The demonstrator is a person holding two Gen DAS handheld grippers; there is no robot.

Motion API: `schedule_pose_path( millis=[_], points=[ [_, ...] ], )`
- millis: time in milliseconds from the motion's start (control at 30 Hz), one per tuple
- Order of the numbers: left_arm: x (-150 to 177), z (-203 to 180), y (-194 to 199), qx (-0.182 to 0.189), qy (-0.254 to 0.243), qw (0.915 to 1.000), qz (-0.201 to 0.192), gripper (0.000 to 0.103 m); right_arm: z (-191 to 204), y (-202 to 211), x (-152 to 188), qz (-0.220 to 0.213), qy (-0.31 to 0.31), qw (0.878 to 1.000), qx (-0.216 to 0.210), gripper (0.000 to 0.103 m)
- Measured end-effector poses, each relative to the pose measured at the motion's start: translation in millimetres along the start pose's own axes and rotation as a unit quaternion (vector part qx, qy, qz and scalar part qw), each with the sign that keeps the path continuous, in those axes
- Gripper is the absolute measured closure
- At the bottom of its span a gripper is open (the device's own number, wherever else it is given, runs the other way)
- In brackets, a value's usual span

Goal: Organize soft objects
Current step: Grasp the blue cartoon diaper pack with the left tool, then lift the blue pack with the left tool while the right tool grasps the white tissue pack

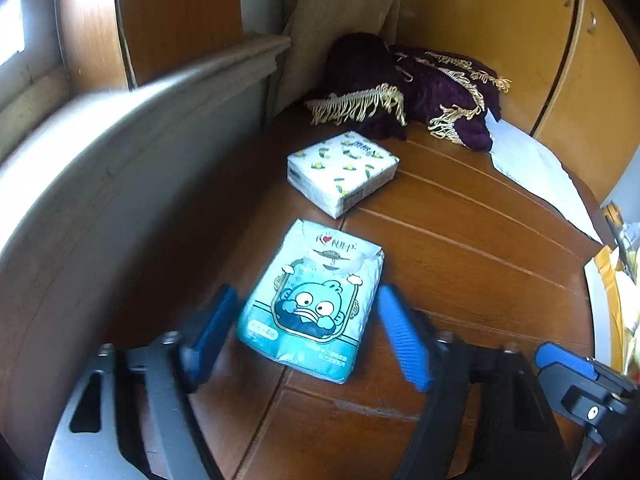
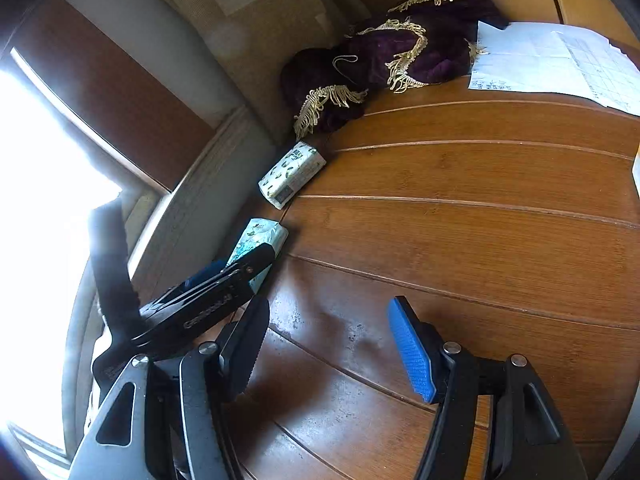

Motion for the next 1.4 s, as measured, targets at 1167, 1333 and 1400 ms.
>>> schedule_pose_path(
  millis=[1167,1333,1400],
  points=[
    [-2,47,78,0.167,0.208,0.9574,-0.111,0.055,16,-62,-81,0.053,-0.081,0.995,-0.008,0.037],
    [-4,52,92,0.168,0.213,0.9512,-0.147,0.055,22,-108,-104,0.075,-0.071,0.994,0.03,0.037],
    [-5,53,98,0.164,0.208,0.9499,-0.166,0.055,25,-116,-114,0.068,-0.077,0.994,0.036,0.037]
  ],
)
Point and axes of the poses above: each gripper's, at about its wrist camera, not at the fingertips, and y roughly against the way its jaws point, z to its left, x to its underside, the point moved 7 cm from there along -y, roughly the way its jaws point, and after that the axes turned 8 degrees about y, right-handed, at the moved point
